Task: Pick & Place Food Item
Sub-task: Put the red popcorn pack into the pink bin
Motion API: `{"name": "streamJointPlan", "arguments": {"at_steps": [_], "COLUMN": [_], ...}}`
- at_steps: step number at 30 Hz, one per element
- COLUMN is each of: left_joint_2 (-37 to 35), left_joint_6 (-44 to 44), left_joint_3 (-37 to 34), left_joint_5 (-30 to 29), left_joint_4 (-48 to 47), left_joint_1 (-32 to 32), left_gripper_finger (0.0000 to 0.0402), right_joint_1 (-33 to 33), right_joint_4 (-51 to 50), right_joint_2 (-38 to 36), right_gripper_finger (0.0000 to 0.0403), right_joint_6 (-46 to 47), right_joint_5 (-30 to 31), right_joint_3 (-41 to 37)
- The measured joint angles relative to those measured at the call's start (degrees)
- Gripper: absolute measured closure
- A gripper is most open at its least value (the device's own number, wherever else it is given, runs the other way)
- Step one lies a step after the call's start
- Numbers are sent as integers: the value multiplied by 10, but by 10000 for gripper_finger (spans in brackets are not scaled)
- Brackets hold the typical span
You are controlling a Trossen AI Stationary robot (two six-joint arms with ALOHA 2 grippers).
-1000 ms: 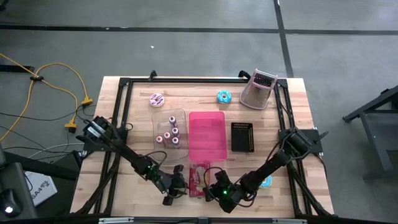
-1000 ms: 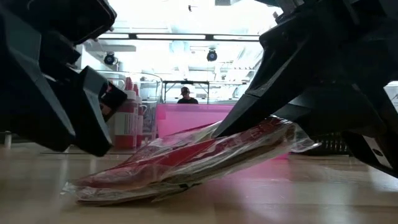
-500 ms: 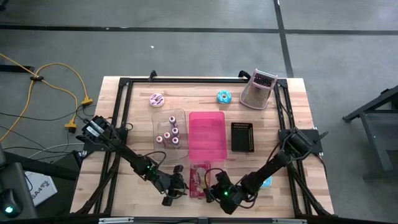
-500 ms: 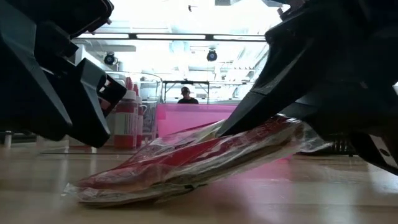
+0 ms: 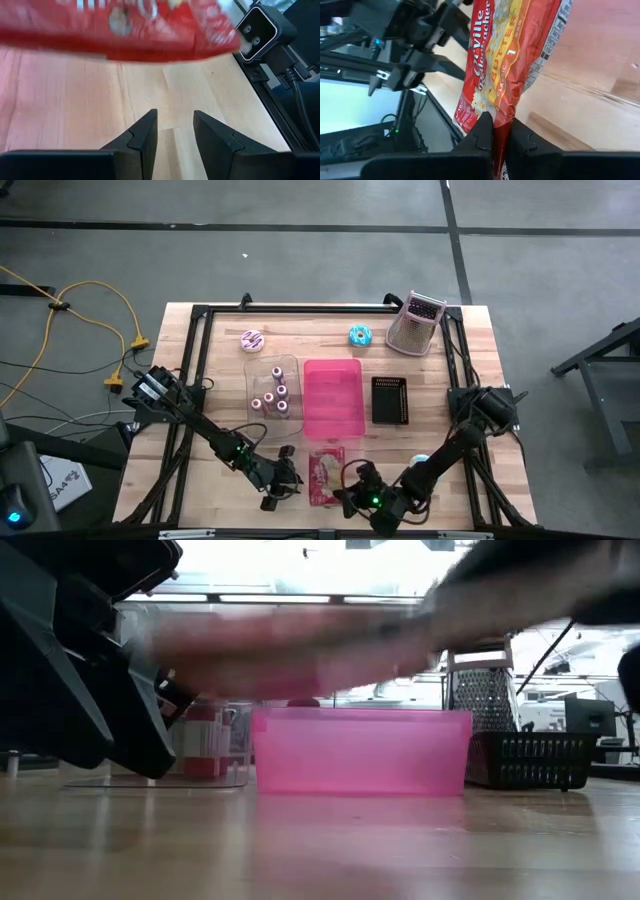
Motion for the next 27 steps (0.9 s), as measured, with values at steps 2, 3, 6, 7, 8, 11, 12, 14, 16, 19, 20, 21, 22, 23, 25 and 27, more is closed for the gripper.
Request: {"name": "streamJointPlan", "arguments": {"at_steps": [2, 3, 6, 7, 8, 11, 12, 14, 16, 19, 20, 21, 22, 23, 25, 27], "left_joint_2": [0, 0, 0, 0, 0, 0, 0, 0, 0, 0, -1, 0, -1, -1, -1, -1], "left_joint_6": [0, 0, 0, 0, 0, 0, 0, 0, 0, 0, 0, 0, 2, 4, 4, 4], "left_joint_3": [0, 0, 0, 0, 0, 0, 0, 0, 0, 0, 0, 0, 0, 1, 1, 1], "left_joint_5": [0, 0, 0, 0, 0, 0, 0, 0, 0, 0, 0, 1, 1, 1, 1, 1], "left_joint_4": [0, 0, 0, 0, 0, 0, 0, 0, 0, 0, 0, 0, 0, 0, 0, 0], "left_joint_1": [0, 0, 0, 0, 0, 0, 0, 0, 0, 0, 0, 0, 0, 0, 0, 0], "left_gripper_finger": [279, 279, 279, 279, 279, 279, 279, 279, 279, 279, 279, 279, 279, 279, 279, 279], "right_joint_1": [3, 4, 4, 3, 1, -6, -10, -19, -32, -56, -65, -77, -89, -101, -127, -155], "right_joint_4": [-11, -19, -47, -61, -78, -151, -175, -232, -274, -309, -317, -320, -319, -319, -320, -322], "right_joint_2": [-9, -15, -34, -42, -51, -92, -107, -137, -167, -202, -211, -218, -222, -227, -232, -232], "right_gripper_finger": [395, 395, 395, 395, 395, 395, 395, 395, 395, 394, 395, 396, 396, 396, 396, 396], "right_joint_6": [-2, -5, -12, -13, -13, -11, -7, -3, -7, -34, -47, -64, -81, -97, -127, -154], "right_joint_5": [3, 3, 3, 4, 2, 0, 1, 0, -7, -21, -30, -39, -48, -58, -81, -111], "right_joint_3": [0, 0, 0, 0, 0, 0, 0, 1, 1, 1, 1, 1, 1, 1, 1, 1]}}
